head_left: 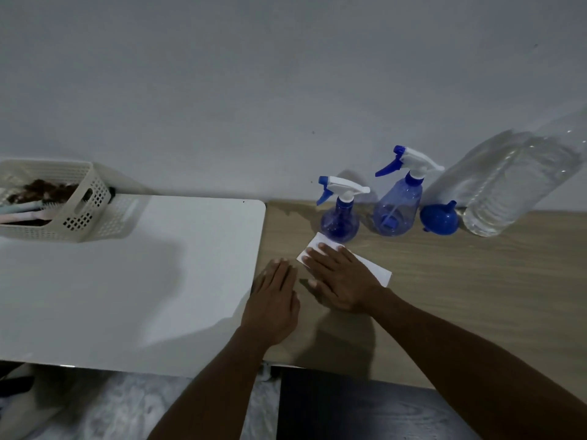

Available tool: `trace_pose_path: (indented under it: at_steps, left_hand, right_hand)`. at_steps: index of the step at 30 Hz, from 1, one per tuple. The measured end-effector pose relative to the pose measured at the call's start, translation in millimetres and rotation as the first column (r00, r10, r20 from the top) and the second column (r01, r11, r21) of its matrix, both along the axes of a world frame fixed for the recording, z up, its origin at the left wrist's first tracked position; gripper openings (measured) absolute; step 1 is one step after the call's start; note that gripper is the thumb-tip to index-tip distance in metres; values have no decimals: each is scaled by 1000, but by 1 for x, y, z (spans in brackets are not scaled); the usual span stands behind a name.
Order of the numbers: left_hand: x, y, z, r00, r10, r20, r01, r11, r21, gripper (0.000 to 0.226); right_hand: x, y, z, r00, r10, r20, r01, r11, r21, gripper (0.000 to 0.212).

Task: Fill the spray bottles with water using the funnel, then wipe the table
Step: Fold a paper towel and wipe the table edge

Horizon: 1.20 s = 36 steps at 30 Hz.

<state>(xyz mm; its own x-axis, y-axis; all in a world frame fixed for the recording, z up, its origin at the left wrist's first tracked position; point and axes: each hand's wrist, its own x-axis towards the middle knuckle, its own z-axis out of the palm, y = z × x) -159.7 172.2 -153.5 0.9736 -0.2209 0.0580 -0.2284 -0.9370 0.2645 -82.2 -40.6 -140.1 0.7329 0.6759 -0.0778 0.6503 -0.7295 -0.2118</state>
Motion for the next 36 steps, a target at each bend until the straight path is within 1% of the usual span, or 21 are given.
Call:
trace_pose_path:
  at_steps: [3, 8, 10, 12, 14, 16, 18, 21, 24, 28, 30, 31, 33, 34, 36]
  left_hand:
    - [1, -8, 1, 1000, 6, 7, -6, 999, 49, 59]
    - [0, -28, 7, 1000, -8, 16, 6, 995, 98, 62]
    - [1, -41, 10, 1000, -27, 14, 26, 995, 101, 63]
    - [1, -54, 12, 999, -35, 12, 34, 995, 97, 63]
    - [3, -71, 15, 999, -40, 11, 39, 996, 85, 63]
    - [3, -89, 17, 999, -46, 15, 44, 995, 86, 62]
    - [3, -106, 19, 999, -46, 16, 45, 995, 89, 61]
    - [2, -135, 20, 999, -44, 16, 42, 996, 84, 60]
    - [1, -169, 25, 999, -37, 18, 36, 996, 79, 59]
    - [0, -216, 30, 999, -37, 18, 36, 998, 49, 58]
    - [-3, -236, 31, 999, -31, 18, 30, 999, 35, 58]
    - [-5, -245, 31, 999, -25, 20, 24, 999, 35, 58]
    - [-11, -259, 32, 1000, -8, 16, 8, 999, 33, 58]
    - [-14, -266, 34, 1000, 5, 1, -5, 1000, 22, 58]
    - [-19, -276, 37, 999, 40, -29, -40, 999, -14, 56]
  right_hand:
    - [-1, -14, -13, 997, -74, 29, 74, 997, -15, 68]
    - [-3, -61, -9, 980, -201, -10, 201, 980, 17, 75]
    - [-1, -81, -4, 964, -259, -59, 262, 964, 48, 70]
    - [4, -96, 3, 957, -287, -49, 291, 954, 75, 66]
    - [11, -112, 5, 968, -253, 3, 252, 966, 51, 68]
    - [12, -125, -1, 974, -228, 7, 228, 974, -2, 68]
    - [6, -135, -13, 962, -271, 24, 272, 962, -22, 68]
    - [-1, -153, -17, 926, -375, 39, 376, 927, -11, 68]
    - [-3, -195, -17, 891, -449, 59, 451, 892, -24, 70]
    - [-10, -263, -15, 866, -491, 89, 497, 865, -70, 71]
    - [-10, -288, -10, 860, -509, 42, 511, 856, -84, 70]
    - [-7, -293, -8, 843, -538, 11, 537, 840, -71, 68]
    - [-1, -289, 0, 816, -578, 1, 578, 816, 11, 66]
    - [1, -281, 2, 818, -575, -8, 575, 817, 51, 68]
    - [1, -262, -1, 841, -536, -75, 541, 836, 90, 75]
